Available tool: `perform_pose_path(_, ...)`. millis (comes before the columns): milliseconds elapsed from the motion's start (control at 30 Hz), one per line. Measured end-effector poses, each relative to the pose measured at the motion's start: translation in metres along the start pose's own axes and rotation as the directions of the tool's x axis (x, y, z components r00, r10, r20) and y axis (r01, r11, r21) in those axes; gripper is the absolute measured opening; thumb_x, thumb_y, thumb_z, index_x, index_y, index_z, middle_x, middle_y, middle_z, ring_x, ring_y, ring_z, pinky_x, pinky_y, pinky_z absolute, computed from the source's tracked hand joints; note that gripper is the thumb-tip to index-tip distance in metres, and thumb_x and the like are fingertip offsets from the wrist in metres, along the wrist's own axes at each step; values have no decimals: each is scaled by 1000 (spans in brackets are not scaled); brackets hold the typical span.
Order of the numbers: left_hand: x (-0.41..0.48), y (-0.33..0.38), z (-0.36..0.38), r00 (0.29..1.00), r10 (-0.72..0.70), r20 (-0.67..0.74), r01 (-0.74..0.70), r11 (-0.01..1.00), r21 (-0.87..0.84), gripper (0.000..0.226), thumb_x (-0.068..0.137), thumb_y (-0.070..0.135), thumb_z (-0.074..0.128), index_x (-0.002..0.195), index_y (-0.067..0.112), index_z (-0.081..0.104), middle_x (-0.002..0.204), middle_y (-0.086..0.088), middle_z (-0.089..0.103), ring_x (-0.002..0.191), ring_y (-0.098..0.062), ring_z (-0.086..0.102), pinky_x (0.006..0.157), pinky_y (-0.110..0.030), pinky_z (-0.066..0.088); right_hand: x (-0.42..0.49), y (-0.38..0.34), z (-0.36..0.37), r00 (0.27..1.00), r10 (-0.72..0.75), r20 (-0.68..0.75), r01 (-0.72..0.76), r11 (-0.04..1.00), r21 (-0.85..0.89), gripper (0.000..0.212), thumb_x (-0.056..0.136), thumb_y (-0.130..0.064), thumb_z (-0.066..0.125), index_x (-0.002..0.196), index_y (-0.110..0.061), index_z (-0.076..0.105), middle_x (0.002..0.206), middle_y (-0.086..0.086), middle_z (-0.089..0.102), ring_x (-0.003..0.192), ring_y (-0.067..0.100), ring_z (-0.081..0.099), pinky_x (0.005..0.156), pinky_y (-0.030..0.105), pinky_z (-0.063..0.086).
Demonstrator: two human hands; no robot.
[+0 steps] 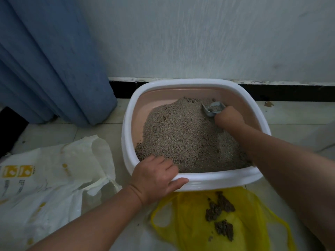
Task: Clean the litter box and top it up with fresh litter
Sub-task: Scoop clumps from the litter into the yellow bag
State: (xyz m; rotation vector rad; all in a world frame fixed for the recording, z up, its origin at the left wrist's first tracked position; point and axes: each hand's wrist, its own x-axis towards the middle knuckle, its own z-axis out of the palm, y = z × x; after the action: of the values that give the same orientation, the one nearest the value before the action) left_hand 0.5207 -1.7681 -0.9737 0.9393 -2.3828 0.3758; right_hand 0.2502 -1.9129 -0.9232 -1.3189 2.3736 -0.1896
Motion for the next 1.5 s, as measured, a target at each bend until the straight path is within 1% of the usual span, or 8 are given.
perform_pose_path(167, 0, 0, 0, 1000, -4, 11, 4, 1000, 3, 48, 98, 56, 51, 66, 21, 57, 65, 2, 52, 60, -21, 50, 58, -34, 32, -3, -13, 24, 999, 7, 32, -9, 998, 55, 12, 96, -12, 47, 100, -3, 55, 78, 6, 54, 66, 20, 53, 46, 29, 33)
perform_pose_path(367, 1, 0, -2, 1000, -2, 3, 2, 1000, 2, 48, 97, 56, 52, 66, 21, 56, 65, 2, 52, 59, -20, 49, 57, -33, 32, -9, -4, 32, 999, -11, -31, 16, 989, 149, 24, 99, -22, 44, 92, -6, 60, 93, 13, 64, 85, 31, 63, 69, 35, 49)
perform_pose_path(667, 1, 0, -1, 1000, -16, -17, 16, 1000, 2, 47, 96, 57, 53, 65, 21, 55, 64, 2, 52, 59, -20, 49, 57, -33, 34, -17, 5, 23, 996, -82, 40, 80, 995, 68, 31, 98, -27, 46, 111, -2, 59, 78, 6, 59, 64, 19, 58, 47, 25, 37)
perform_pose_path(900, 2, 0, -3, 1000, -18, -17, 18, 1000, -7, 47, 97, 56, 51, 66, 21, 57, 65, 2, 53, 59, -19, 49, 57, -32, 32, -3, -42, 21, 986, -50, 161, 35, 995, 90, 26, 100, -13, 47, 114, 8, 54, 78, 13, 55, 78, 27, 60, 71, 40, 54)
perform_pose_path(1000, 2, 1, -3, 1000, -19, -14, 19, 1000, -15, 47, 97, 56, 52, 66, 21, 57, 66, 3, 54, 60, -18, 49, 58, -32, 32, 6, -60, 18, 979, -82, 188, 60, 991, 123, 21, 99, -12, 47, 101, 6, 58, 77, 12, 53, 81, 28, 56, 80, 41, 54)
perform_pose_path(1100, 2, 1, -2, 1000, -22, -22, 21, 1000, -22, 48, 97, 57, 53, 65, 21, 57, 65, 2, 54, 60, -19, 49, 58, -32, 32, 5, -71, 23, 966, -122, 229, 93, 987, 132, 28, 97, -11, 44, 117, 1, 60, 95, 13, 51, 88, 27, 48, 80, 35, 46)
perform_pose_path(1300, 1, 1, -2, 999, -21, -31, 20, 1000, -15, 47, 96, 57, 54, 65, 21, 56, 64, 2, 53, 60, -19, 49, 57, -33, 32, -11, -58, 45, 995, -57, 84, 51, 996, 71, 15, 99, -16, 46, 97, -3, 55, 78, 6, 53, 75, 23, 57, 54, 29, 40)
perform_pose_path(1500, 0, 1, 1, 999, -15, -41, 14, 1000, -13, 47, 97, 57, 52, 65, 22, 56, 64, 2, 54, 59, -20, 51, 55, -33, 37, -18, -34, 58, 991, -130, -37, 134, 977, 167, 36, 106, -28, 34, 100, -1, 58, 78, 8, 59, 69, 22, 58, 56, 32, 47)
